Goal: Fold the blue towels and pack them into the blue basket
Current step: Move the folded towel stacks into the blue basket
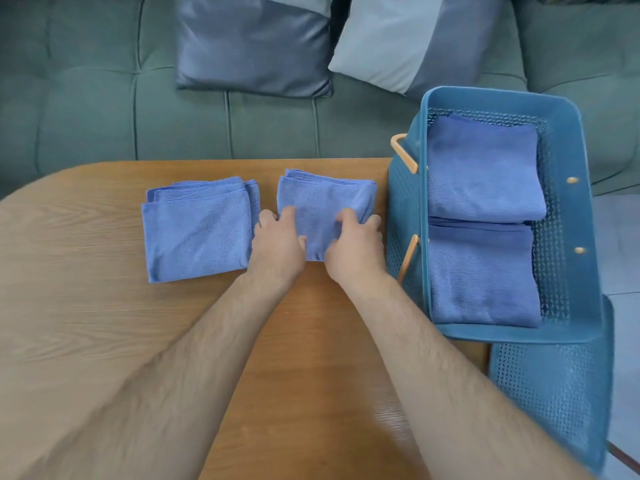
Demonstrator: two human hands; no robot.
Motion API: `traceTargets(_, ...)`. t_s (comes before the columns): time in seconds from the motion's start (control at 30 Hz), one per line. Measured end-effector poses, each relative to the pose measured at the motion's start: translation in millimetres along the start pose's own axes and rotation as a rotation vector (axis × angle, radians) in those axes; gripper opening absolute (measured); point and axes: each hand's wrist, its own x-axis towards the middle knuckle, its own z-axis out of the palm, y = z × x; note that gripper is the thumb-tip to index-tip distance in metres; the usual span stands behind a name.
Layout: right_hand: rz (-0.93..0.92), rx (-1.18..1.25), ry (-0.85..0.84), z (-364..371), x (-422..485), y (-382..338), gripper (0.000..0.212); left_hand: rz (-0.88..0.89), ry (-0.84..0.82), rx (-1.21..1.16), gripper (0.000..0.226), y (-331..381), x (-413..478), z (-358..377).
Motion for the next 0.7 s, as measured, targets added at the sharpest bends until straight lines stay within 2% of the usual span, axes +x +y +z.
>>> traceTargets(0.1,-0.083,0.006,-0.115,-13.0,-12.3,-9.3,0.055,0.028,-0.047,-0.179,0.061,-8.9,1.2,-9.7)
traceTargets(0.2,-0.15,-0.036,-0.141,-26.1,-27.3,-18.3,0.07,0.062,-0.065,-0.309,0.063,-14.8,-11.7,-28.2)
traceTargets(0.37,-0.315,0.005,-0.031,-61.9,-64.6,-23.1,0.077,0.24,0.111,-0.422,0.061,-16.1,-56.9,-64.9)
traceTargets(0.47,-0.355,0.043,0.036,-90.5,-88.1,-9.8,0.078,0.304,0.159,-0.477,0.058,2.2,-85.9,-76.4)
traceTargets(0.57,-0.355,0.1,0.098,-123.5,-107.8,15.7,0.074,0.382,0.16,-0.503,0.054,35.0,-109.1,-78.0)
traceTargets(0.7,-0.248,0.107,0.163,-166.9,-118.3,70.1,0.071,0.483,0.102,-0.462,0.056,79.7,-124.9,-66.6)
